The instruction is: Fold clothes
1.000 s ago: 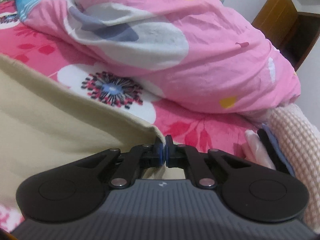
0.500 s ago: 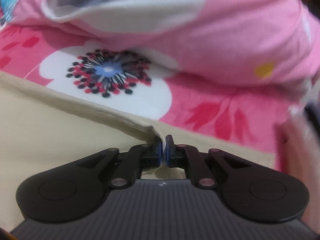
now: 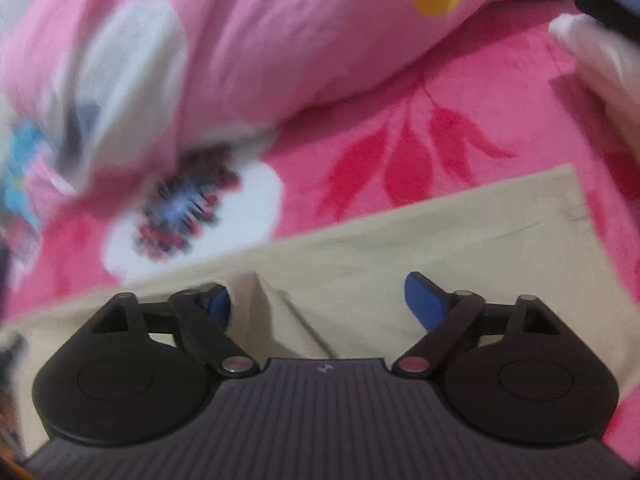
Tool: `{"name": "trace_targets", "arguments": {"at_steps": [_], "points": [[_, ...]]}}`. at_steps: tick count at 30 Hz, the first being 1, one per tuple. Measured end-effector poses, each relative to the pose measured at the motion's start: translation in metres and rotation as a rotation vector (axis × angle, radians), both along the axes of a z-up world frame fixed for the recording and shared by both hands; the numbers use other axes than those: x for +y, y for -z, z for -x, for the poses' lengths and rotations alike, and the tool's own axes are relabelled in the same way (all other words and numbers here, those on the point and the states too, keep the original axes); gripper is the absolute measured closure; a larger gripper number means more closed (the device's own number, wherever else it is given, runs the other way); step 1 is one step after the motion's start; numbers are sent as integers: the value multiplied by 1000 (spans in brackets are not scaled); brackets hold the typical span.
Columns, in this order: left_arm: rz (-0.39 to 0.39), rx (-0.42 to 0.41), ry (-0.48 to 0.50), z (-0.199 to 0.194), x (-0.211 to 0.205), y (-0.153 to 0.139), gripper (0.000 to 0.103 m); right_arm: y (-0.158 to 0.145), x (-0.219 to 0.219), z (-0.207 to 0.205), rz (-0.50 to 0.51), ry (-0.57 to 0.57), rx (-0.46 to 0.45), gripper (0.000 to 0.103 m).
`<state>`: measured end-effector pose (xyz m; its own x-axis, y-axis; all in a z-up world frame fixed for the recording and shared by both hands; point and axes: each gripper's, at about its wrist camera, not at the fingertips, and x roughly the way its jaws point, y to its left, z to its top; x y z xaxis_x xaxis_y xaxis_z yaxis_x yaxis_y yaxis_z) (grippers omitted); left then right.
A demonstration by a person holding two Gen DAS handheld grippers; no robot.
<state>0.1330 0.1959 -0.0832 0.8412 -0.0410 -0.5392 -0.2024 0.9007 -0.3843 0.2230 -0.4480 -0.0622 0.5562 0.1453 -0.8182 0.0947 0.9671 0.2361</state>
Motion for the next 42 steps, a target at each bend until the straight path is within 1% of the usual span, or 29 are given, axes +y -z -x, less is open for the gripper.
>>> {"name": "trace_targets", "arguments": {"at_steps": [4,5,6,10,13,16,17,19,20,22,26,28,30,31,33,34,36,37,40,42], "points": [[-3,1,-2,0,0,0,72,-20,45,0,380,-201,-52,8],[-6,1,-2,0,0,0,72,-23,53,4,445,-238,-81,8],[-9,2,-3,0,-1,0,72,-27,56,7,475,-255,-109,7],[-19,2,-3,0,-2,0,72,-50,40,24,354,-194,-214,6],[-22,2,-3,-1,-2,0,72,-69,28,53,255,-135,-316,6],[-29,2,-4,-1,-3,0,72,-82,37,91,270,-136,-412,6],[-33,3,-4,-1,-3,0,72,-84,38,100,279,-138,-431,6],[-42,3,-4,-1,-5,0,72,-85,34,106,288,-124,-441,6],[-45,3,-4,-1,-5,0,72,-85,31,107,290,-114,-438,6],[-40,1,-4,-1,-4,0,72,-82,28,95,293,-96,-407,6],[-27,-2,-3,0,-2,0,72,-61,33,55,343,-75,-314,6],[-24,-2,-2,0,-2,1,72,-44,31,29,359,-60,-215,6],[-20,-2,-1,0,-1,1,72,-23,26,3,339,-47,-89,5],[-18,-2,-1,0,-1,1,72,-13,24,-8,335,-44,-34,2],[-14,-2,0,0,-1,1,72,4,22,-26,316,-56,64,1],[-12,-2,0,0,-1,1,72,8,21,-32,309,-67,103,1],[-13,-1,0,0,-1,1,72,5,22,-42,310,-91,153,1],[-13,0,0,0,-1,1,72,3,26,-44,338,-118,165,1],[-17,1,0,0,-1,0,72,-5,59,-40,562,-268,138,1],[-16,0,0,0,-1,0,72,-10,82,-32,699,-364,89,1]]}}
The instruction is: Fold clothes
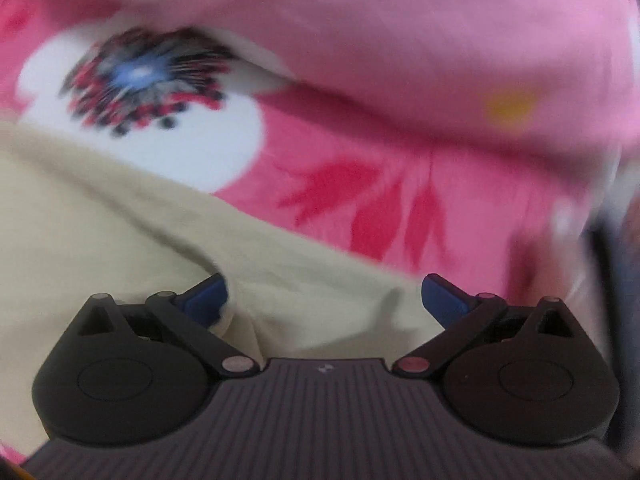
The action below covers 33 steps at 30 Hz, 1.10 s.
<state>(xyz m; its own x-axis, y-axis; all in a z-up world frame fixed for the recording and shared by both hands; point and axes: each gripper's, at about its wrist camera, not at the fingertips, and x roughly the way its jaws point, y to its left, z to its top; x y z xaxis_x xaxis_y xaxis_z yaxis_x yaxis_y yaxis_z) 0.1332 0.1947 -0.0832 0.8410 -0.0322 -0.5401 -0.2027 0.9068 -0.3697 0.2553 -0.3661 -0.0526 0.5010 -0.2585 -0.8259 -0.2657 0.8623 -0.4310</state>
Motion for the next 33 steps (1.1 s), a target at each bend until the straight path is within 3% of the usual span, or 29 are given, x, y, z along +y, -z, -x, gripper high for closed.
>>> {"name": "trace_targets", "arguments": {"at_steps": [2,5,9,13,15,17,20,24,25,27,28,33], "points": [[3,-1,1,0,0,0,72,-5,16,8,65,-75,-40,1],[6,-2,1,0,1,1,72,-21,20,18,42,-70,-107,1],[6,-2,1,0,1,1,72,-58,12,54,-104,-32,-277,1],[3,-2,1,0,0,1,72,-78,9,129,-263,-49,-409,5],[-1,-2,1,0,0,1,72,-69,14,164,-286,-62,-398,14],[-5,-2,1,0,-1,0,72,-50,23,190,-289,-72,-367,34],[-8,-4,1,0,-1,0,72,-13,31,206,-247,-86,-284,46],[-8,-6,1,0,0,1,72,16,34,207,-216,-109,-249,52],[-11,-6,0,0,-1,1,72,18,33,207,-219,-112,-250,59],[-18,-5,-1,0,-2,1,72,16,30,205,-221,-106,-260,87],[-21,-5,-1,-1,-3,1,72,14,28,204,-195,-98,-274,92],[-25,-5,-2,0,-4,1,72,-12,-10,192,-210,36,-420,93]]}}
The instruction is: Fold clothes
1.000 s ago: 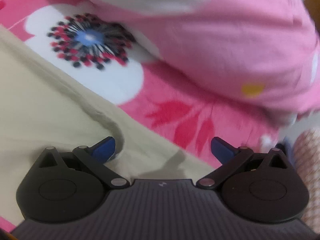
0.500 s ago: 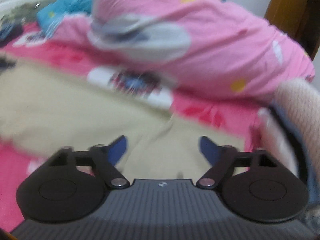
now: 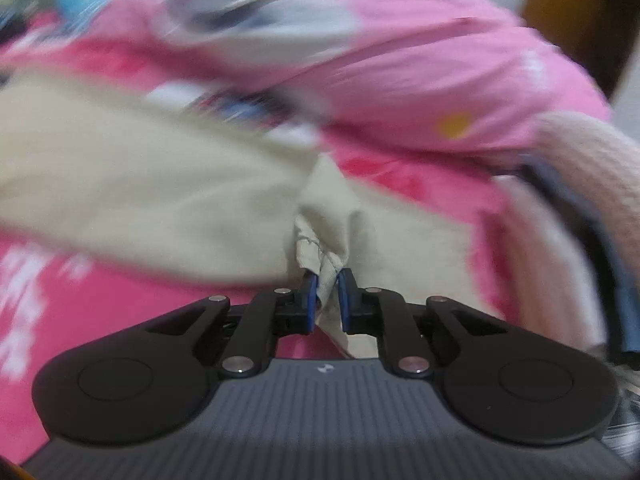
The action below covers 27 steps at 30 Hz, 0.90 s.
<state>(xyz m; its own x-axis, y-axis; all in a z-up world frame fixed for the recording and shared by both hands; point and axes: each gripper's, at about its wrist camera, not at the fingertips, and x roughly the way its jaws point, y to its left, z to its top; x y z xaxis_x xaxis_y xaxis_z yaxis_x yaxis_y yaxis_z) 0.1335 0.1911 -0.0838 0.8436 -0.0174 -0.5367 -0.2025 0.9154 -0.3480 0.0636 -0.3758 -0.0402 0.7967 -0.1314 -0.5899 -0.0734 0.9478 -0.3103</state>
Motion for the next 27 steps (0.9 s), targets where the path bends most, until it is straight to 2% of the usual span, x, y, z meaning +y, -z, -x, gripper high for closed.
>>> {"name": "trace_targets", "arguments": {"at_steps": [4,8,13,21,24,26,27], "points": [[-1,0,0,0,0,0,72,-19,-49,-38,-61,182,-74,95],[0,0,0,0,0,0,72,-16,-89,-83,-86,298,-43,96],[0,0,0,0,0,0,72,0,-106,-124,-114,348,30,97],[0,0,0,0,0,0,72,33,-120,-152,-159,399,127,96],[1,-1,0,1,1,1,72,44,-123,-157,-150,435,117,88],[1,-1,0,0,1,0,72,45,-128,-158,-168,478,88,68],[1,-1,0,0,0,0,72,45,-131,-158,-177,500,73,65]]}}
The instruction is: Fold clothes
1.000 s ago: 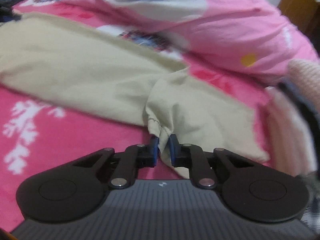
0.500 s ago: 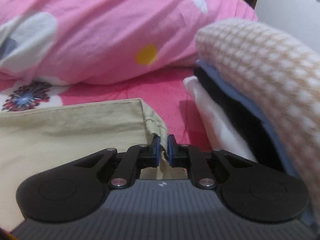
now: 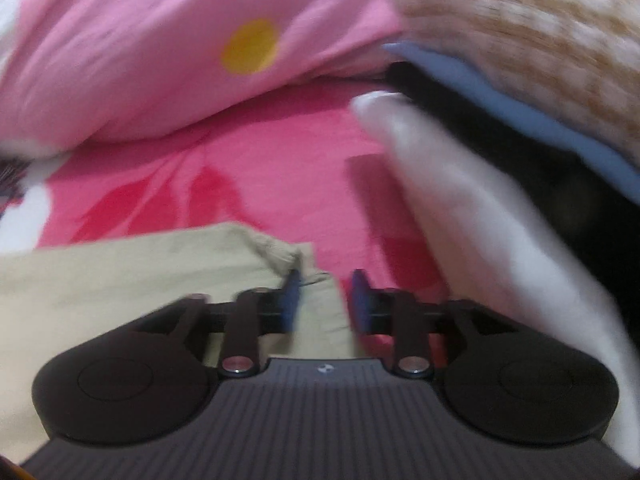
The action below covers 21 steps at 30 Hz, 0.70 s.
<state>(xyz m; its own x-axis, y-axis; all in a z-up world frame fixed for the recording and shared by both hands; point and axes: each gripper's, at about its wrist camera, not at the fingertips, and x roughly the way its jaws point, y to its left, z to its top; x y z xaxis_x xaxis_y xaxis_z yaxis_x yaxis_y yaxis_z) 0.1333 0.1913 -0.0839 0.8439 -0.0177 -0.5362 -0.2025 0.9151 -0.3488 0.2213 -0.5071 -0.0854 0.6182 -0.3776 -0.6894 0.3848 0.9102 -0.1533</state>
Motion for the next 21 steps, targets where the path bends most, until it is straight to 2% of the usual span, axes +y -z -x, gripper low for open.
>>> {"name": "trace_targets", "arguments": {"at_steps": [5,11,15,17,21], "points": [[1,0,0,0,0,0,72,1,-4,-1,5,33,-19,57],[11,-2,1,0,1,0,72,0,-16,-9,-51,139,-55,57],[13,-1,1,0,1,0,72,-3,-8,-18,-1,198,-13,57],[17,-1,1,0,2,0,72,-8,5,-14,48,216,-33,59],[22,-1,1,0,3,0,72,-14,49,3,149,98,-118,61]]}}
